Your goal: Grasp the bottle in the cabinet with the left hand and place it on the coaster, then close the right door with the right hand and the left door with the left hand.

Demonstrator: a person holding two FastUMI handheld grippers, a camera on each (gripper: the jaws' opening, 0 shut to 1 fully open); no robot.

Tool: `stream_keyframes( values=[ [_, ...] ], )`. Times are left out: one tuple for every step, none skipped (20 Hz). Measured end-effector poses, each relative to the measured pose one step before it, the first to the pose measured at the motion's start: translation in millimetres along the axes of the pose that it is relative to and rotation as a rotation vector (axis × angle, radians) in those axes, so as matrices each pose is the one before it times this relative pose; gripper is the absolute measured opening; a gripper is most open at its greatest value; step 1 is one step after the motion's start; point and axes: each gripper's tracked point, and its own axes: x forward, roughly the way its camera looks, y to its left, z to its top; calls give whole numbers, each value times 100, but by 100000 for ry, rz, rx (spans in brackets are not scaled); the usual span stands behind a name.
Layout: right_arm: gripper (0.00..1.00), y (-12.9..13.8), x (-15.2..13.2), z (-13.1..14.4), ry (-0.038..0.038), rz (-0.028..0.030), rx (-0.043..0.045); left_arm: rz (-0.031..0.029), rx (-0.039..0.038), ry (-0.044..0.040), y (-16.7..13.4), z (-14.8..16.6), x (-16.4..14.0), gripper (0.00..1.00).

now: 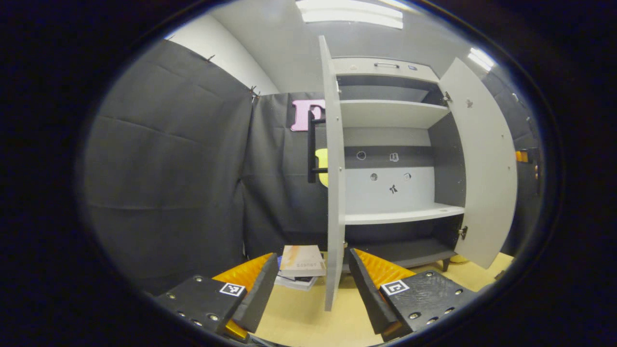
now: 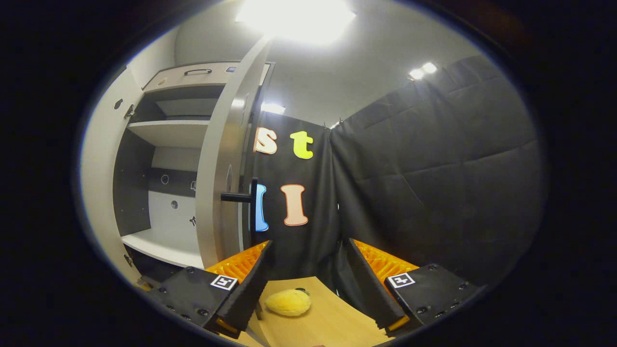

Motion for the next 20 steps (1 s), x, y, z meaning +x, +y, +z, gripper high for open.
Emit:
stream_keyframes(
  values=[
    [97,291,-191,115,-164,-335,-811,418,293,-469,570,70,201,86],
    [91,235,-167,65,-265,-410,-665,291,85,-368,478,-31,249,86],
    [91,372,-178,136,-278,-39,-305,296,-125,-134,488,21,287,93],
    [97,330,-202,123,-16,272,273,255,-259,-10,476,-85,200,93],
    [97,463,-300,-22,216,573,610,149,-426,-190,495,76,218,93],
    [97,580,-237,30,-32,908,681,-81,-370,-166,224,-83,228,93],
    [97,609,-212,123,-154,1245,512,8,-260,-61,249,-12,279,86],
    [97,763,-223,123,-248,1489,385,-303,-187,64,129,-115,256,93],
    [91,771,-242,50,-184,1440,162,-422,-113,282,150,-99,190,93],
    [97,862,-132,81,-296,1424,-94,-457,-85,408,36,-109,282,94],
    [97,715,-183,11,-411,1321,-332,-414,-147,184,58,-95,86,94],
    [97,744,-77,116,-300,1050,-296,-490,-112,53,-23,-97,179,87],
    [97,624,-105,64,-122,847,122,-521,-118,-56,63,-20,125,86],
    [92,630,-64,38,45,837,380,-261,22,102,206,-89,37,86],
    [97,677,-25,-14,48,1023,658,-310,54,23,95,-12,95,86],
    [97,721,-17,54,63,1200,479,-225,-92,15,109,-51,-6,86],
    [97,632,72,1,20,1234,367,-225,-132,-58,189,59,-38,86],
    [97,665,92,36,-36,1163,377,158,-66,-126,284,14,49,86],
    [97,623,158,-4,-31,1058,326,230,-49,-154,271,69,-117,86],
    [97,586,147,-6,0,967,253,280,-14,-193,296,-46,-118,86]
  ],
)
